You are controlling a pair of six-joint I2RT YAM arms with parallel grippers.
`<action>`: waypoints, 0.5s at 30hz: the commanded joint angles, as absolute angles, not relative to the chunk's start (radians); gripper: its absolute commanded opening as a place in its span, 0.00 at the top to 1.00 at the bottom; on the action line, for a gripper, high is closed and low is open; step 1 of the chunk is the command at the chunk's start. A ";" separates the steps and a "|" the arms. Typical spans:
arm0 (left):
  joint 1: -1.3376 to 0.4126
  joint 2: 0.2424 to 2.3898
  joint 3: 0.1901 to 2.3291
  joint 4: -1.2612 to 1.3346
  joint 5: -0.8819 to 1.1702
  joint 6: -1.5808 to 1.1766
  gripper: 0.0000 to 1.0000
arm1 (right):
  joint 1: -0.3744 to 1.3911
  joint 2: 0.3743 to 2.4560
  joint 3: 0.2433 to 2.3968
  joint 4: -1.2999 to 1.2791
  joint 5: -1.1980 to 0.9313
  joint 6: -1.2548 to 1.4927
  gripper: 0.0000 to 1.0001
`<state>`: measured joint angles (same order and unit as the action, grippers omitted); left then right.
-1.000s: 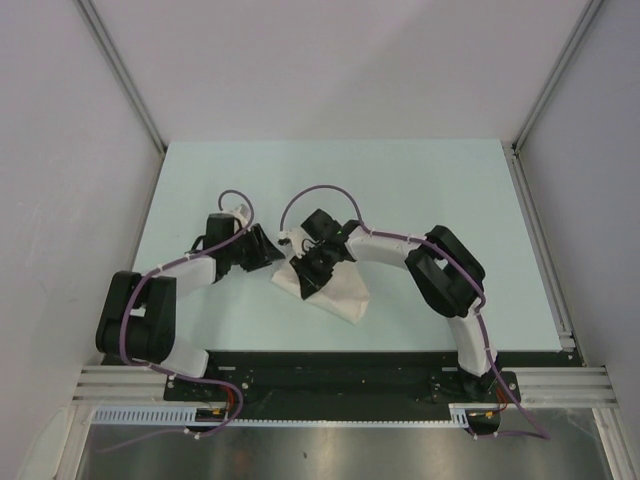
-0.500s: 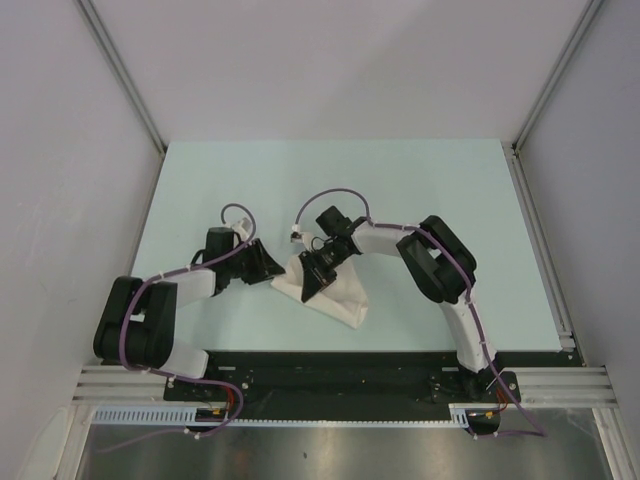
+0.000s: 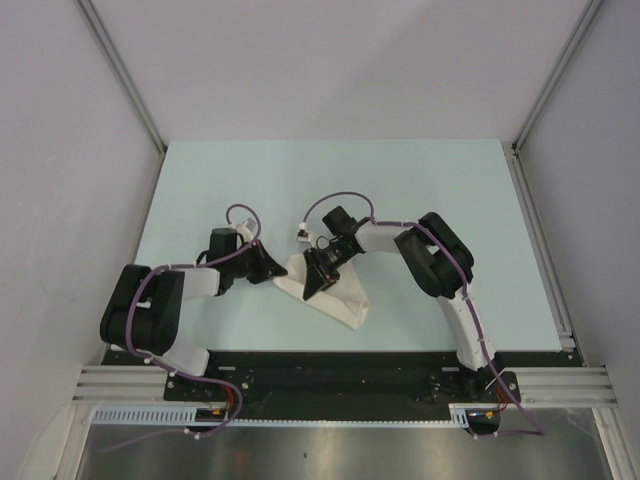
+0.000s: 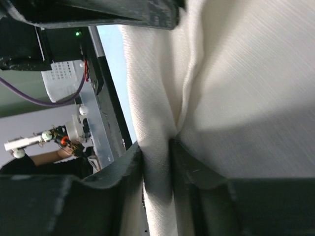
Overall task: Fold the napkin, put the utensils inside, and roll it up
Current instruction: Roll the napkin with the utensil
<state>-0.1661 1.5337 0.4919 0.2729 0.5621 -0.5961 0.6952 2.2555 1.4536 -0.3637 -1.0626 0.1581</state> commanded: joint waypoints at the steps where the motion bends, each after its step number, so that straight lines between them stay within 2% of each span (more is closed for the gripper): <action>1: -0.178 1.578 0.509 0.288 0.584 -0.595 1.00 | 0.678 2.229 1.433 -0.379 -0.986 0.187 0.65; 5: -0.178 1.585 0.534 0.255 0.574 -0.591 1.00 | 0.678 2.139 1.442 -0.399 -0.910 0.176 0.47; 11: -0.179 1.603 0.578 0.192 0.557 -0.569 1.00 | 0.704 1.979 1.427 -0.373 -0.697 0.158 0.39; 15: -0.179 1.629 0.597 0.170 0.554 -0.561 1.00 | 0.785 1.913 1.408 -0.389 -0.444 0.056 0.35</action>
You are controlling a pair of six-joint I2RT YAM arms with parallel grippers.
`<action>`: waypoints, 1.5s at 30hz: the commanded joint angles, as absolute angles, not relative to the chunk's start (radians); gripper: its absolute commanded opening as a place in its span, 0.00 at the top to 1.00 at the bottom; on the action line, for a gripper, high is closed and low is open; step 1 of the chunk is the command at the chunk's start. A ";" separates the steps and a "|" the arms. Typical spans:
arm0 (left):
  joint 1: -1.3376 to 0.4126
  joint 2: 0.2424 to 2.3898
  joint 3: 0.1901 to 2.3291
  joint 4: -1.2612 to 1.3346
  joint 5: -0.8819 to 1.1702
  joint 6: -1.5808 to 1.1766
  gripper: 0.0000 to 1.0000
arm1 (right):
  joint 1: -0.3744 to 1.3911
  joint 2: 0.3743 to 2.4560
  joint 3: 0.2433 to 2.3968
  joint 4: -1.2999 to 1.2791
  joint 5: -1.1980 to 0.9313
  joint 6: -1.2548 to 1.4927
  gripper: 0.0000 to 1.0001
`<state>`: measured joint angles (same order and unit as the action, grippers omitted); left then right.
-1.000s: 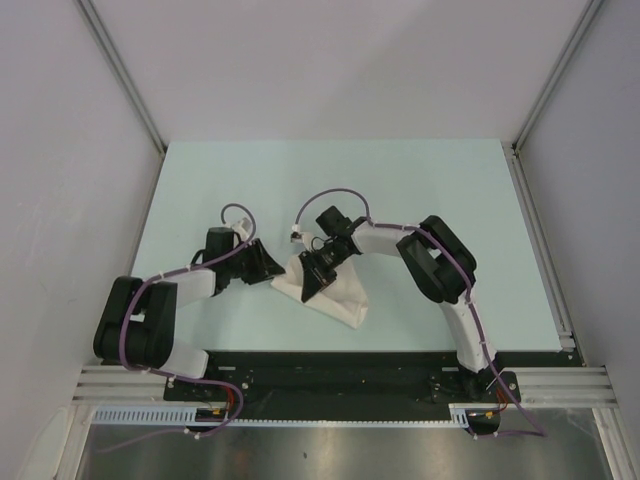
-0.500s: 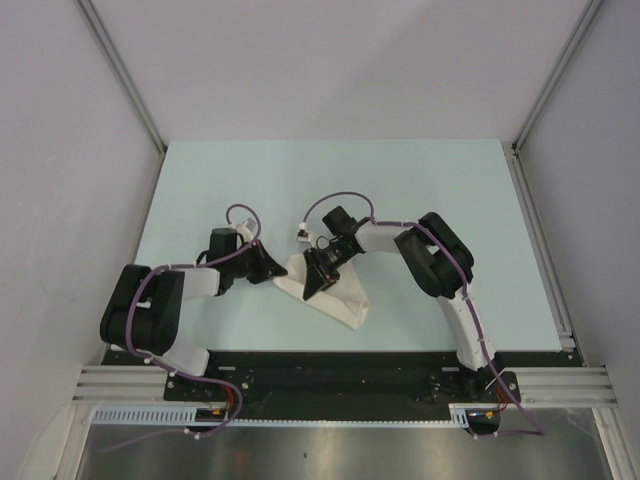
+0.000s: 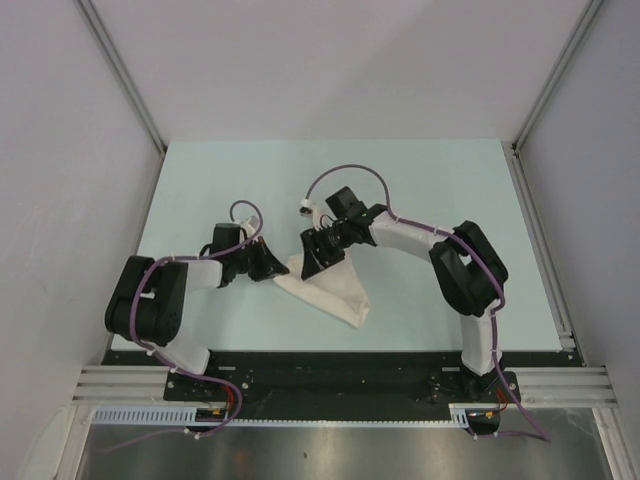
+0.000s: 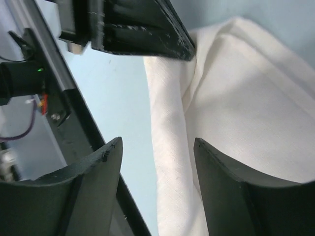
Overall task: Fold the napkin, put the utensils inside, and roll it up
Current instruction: Roll the napkin with the utensil
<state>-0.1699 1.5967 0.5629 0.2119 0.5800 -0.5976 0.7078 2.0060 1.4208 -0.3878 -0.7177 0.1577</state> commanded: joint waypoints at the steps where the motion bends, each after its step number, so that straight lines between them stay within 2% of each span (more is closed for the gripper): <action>1: -0.178 1.634 0.600 0.164 0.552 -0.561 1.00 | 0.823 1.901 1.407 -0.396 -0.398 0.040 0.32; 7: -0.178 1.655 0.615 0.155 0.546 -0.571 1.00 | 0.942 1.905 1.394 -0.405 -0.106 -0.044 0.31; 20: -0.179 1.675 0.652 0.146 0.543 -0.584 1.00 | 1.014 1.985 1.402 -0.443 -0.017 -0.089 0.34; 24: -0.179 1.675 0.664 0.135 0.532 -0.598 1.00 | 1.017 2.017 1.413 -0.466 -0.052 -0.089 0.39; 26: -0.178 1.672 0.666 0.147 0.541 -0.613 1.00 | 1.017 2.032 1.422 -0.486 -0.066 -0.084 0.44; 27: -0.178 1.663 0.667 0.156 0.543 -0.617 1.00 | 1.016 2.039 1.430 -0.494 -0.074 -0.078 0.50; 30: -0.179 1.617 0.669 0.169 0.545 -0.629 0.88 | 0.994 2.056 1.439 -0.512 -0.155 -0.064 0.60; 31: -0.176 1.600 0.672 0.166 0.540 -0.627 0.74 | 0.976 2.056 1.437 -0.514 -0.190 -0.055 0.61; 32: -0.176 1.583 0.675 0.158 0.519 -0.621 0.65 | 0.962 2.052 1.434 -0.514 -0.268 -0.052 0.62; 33: -0.176 1.539 0.681 0.135 0.505 -0.615 0.51 | 0.950 2.049 1.425 -0.511 -0.309 -0.046 0.64; 36: -0.175 1.477 0.689 0.086 0.444 -0.583 0.36 | 0.888 2.034 1.405 -0.477 -0.498 -0.018 0.65; 40: -0.175 1.385 0.673 0.072 0.420 -0.548 0.33 | 0.810 2.046 1.393 -0.434 -0.736 0.021 0.65; 45: -0.176 1.390 0.629 0.118 0.474 -0.535 0.33 | 0.739 2.115 1.411 -0.434 -0.859 0.048 0.66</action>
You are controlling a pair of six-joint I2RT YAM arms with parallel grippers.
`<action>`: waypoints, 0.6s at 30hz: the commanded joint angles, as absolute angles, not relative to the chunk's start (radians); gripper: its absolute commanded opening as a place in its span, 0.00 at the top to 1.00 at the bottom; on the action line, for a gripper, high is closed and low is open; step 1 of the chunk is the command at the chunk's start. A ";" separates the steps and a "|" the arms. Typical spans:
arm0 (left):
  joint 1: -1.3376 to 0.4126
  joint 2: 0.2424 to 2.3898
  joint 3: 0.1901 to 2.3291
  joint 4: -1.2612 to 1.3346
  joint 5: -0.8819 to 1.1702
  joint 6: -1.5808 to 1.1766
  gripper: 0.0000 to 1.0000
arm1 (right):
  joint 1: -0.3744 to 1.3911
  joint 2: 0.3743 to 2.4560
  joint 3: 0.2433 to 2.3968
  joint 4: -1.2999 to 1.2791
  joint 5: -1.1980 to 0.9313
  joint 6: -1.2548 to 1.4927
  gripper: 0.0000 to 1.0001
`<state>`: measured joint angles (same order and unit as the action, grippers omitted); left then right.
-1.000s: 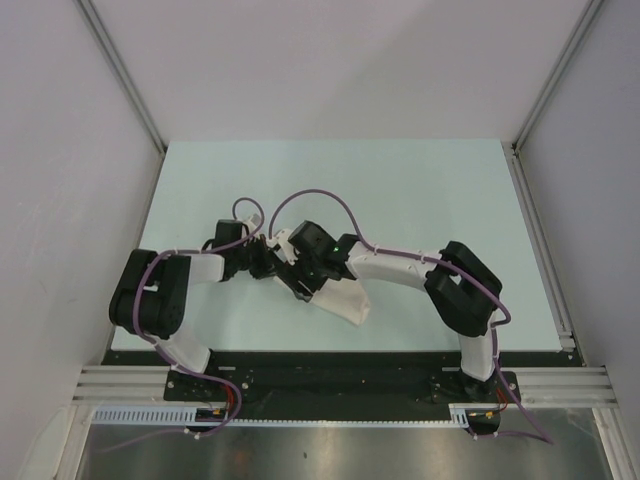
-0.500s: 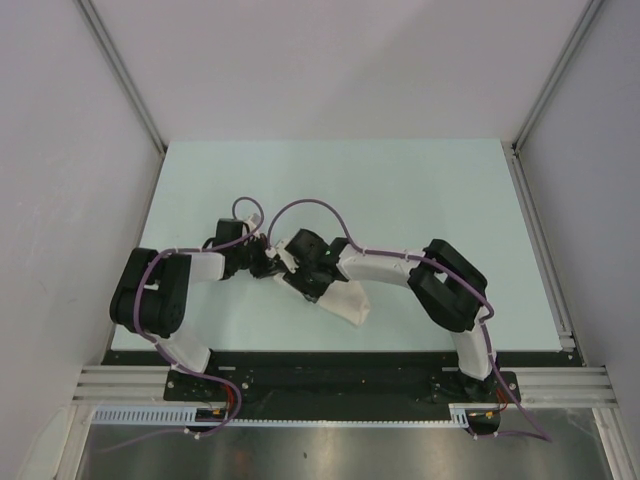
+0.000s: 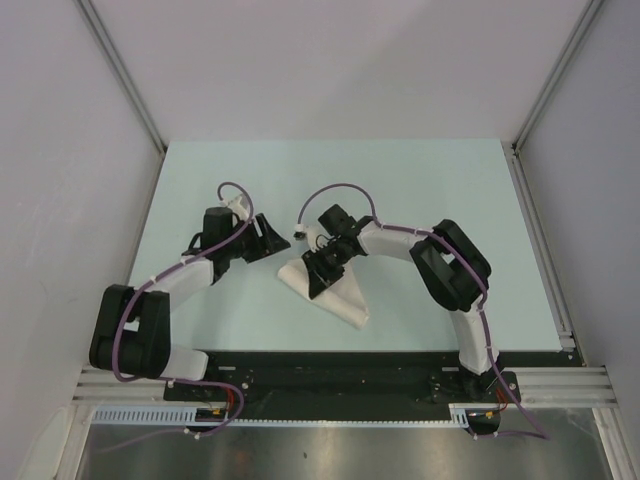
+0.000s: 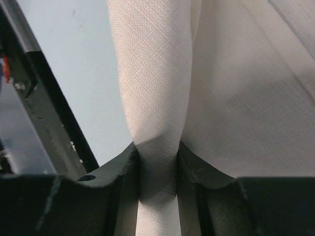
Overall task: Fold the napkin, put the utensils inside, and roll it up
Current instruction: Roll the napkin with the utensil
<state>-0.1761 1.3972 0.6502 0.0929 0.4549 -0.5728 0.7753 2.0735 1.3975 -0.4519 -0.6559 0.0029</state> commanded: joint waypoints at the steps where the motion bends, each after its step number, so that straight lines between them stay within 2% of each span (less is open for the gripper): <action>1: -0.175 1.394 0.621 0.132 0.488 -0.543 0.34 | 0.730 2.126 1.414 -0.440 -0.882 0.049 0.66; 11: -0.204 1.480 0.581 0.268 0.575 -0.583 0.42 | 0.700 2.194 1.450 -0.491 -0.917 0.034 0.66; 18: -0.221 1.512 0.581 0.259 0.574 -0.584 0.48 | 0.704 2.203 1.471 -0.518 -0.927 0.022 0.64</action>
